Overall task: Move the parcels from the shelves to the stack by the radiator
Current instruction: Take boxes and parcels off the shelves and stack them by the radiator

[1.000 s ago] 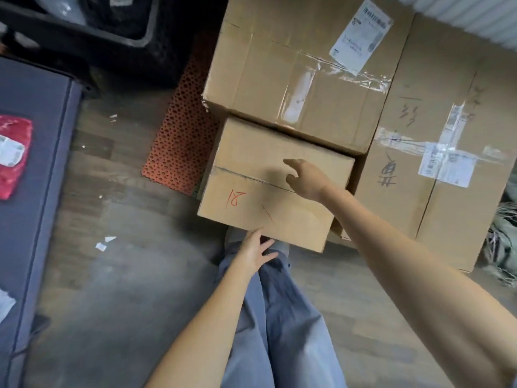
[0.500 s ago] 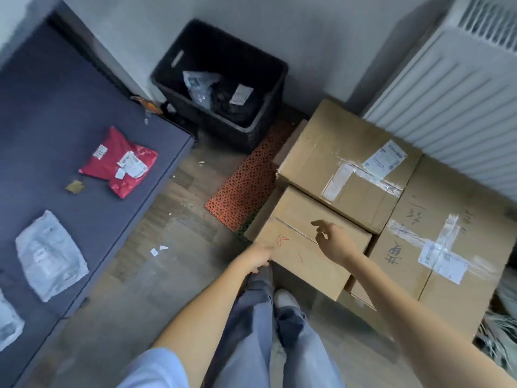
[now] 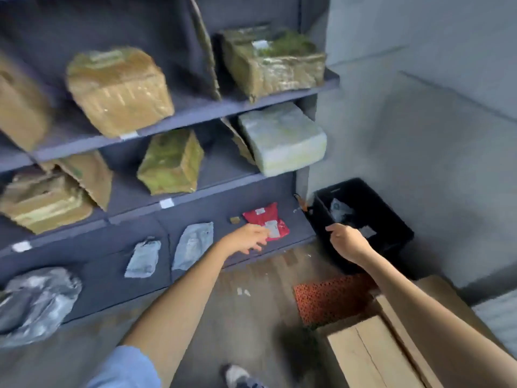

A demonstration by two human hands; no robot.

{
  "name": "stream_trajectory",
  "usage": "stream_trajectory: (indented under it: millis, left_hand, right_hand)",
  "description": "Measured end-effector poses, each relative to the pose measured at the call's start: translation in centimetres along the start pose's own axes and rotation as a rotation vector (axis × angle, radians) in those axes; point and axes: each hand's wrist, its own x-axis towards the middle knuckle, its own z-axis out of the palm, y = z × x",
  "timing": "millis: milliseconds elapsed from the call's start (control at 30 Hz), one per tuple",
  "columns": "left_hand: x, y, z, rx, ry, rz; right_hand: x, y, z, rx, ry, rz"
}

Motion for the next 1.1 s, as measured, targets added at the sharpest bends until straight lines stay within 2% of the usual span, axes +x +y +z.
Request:
stream_trajectory:
  millis: [167,267,433,533,633,800,1000,1100]
  left_hand:
    - [-11.8,-9.8,-12.2,-0.166,0.337,-0.055]
    - [-19.0,-16.0,-18.2,-0.256,0.485,-0.086]
    - [-28.9,-25.1,-26.2,-0.336,0.723,-0.093]
    - [-31.3,-28.3,-29.8,-0.342,0.784,-0.078]
    - [-30.7,-29.2,-32.5,-0.335,0.792,-0.055]
    - [-24.9,-26.7,-34.8,-0.284,0.646,0.002]
    - [-17.5,-17.9,-37.5,-0.295,0.581,0.132]
    - [-14.6,-13.5,-38.7,-0.325,0.605,0.185]
  right_hand:
    - [0.1,-17.2,4.2,-0.127,-0.101,-0.371]
    - [-0.5,-27.1,7.9,-0.185,-0.2,-0.557]
    - [-2.5,-42.6,12.9,-0.092,-0.234,-0.796]
    - [-3.3,-48.4,14.5,0.011,-0.19,-0.834]
    - [-2.7,-50.3,15.3,0.111,-0.153,-0.777]
    - [0.5,-48.6,12.1,0.143,-0.053,-0.683]
    - [7.3,-47.2,3.7,0.203,0.262,-0.493]
    - [11.4,-47.7,1.5,0.331,0.267,-0.436]
